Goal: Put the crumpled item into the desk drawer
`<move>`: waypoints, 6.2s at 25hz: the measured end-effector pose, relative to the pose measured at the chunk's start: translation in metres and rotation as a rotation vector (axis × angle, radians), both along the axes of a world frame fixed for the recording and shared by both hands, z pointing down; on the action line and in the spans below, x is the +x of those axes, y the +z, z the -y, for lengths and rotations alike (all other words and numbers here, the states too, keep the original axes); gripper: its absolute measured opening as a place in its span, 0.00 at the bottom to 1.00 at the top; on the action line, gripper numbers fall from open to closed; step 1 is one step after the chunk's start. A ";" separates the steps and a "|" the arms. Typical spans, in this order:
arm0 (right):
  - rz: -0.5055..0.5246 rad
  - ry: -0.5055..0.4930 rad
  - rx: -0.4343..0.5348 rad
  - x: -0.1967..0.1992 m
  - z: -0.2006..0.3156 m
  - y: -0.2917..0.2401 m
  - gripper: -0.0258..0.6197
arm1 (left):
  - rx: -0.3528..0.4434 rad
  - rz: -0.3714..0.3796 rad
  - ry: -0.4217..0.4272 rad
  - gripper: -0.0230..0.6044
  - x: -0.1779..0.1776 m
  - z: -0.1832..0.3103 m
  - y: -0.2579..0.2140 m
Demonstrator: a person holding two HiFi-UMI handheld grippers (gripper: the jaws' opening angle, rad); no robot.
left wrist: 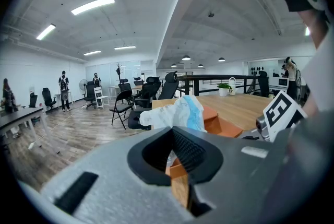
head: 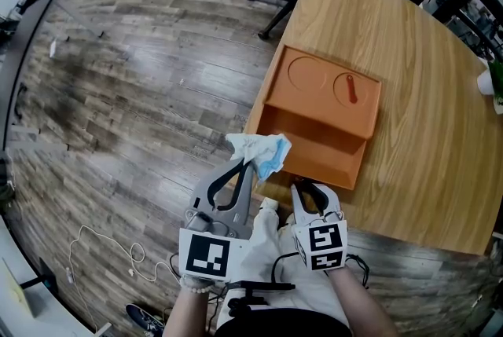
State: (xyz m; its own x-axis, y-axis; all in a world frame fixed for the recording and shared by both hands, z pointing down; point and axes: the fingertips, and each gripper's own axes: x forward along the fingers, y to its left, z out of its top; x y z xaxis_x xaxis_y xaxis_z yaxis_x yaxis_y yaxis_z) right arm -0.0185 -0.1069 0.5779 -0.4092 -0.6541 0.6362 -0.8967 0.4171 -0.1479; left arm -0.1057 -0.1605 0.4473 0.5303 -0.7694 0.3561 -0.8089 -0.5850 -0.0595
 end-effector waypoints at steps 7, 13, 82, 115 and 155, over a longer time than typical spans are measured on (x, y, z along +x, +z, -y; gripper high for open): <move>-0.019 -0.002 0.038 0.007 -0.015 -0.010 0.17 | 0.024 -0.007 0.004 0.04 0.003 -0.015 -0.011; -0.007 0.014 0.088 0.024 -0.023 -0.037 0.03 | 0.053 -0.011 0.016 0.04 0.013 -0.019 -0.028; -0.043 0.385 0.538 0.198 -0.032 -0.272 0.04 | 0.115 0.097 0.325 0.04 0.102 -0.008 -0.088; -0.074 0.523 0.401 0.235 -0.071 -0.219 0.04 | -0.311 0.675 0.817 0.05 0.158 -0.011 0.131; -0.038 0.349 0.467 0.190 -0.047 -0.248 0.04 | -0.071 0.172 0.429 0.03 0.130 0.009 -0.041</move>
State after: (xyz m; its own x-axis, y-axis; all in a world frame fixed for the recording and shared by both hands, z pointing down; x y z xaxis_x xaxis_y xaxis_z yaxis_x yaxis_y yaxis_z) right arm 0.1716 -0.0600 0.3302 -0.1016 -0.9608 0.2580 -0.9939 0.1093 0.0156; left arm 0.0248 -0.1693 0.4063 0.7240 -0.4643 0.5102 -0.4750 -0.8718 -0.1194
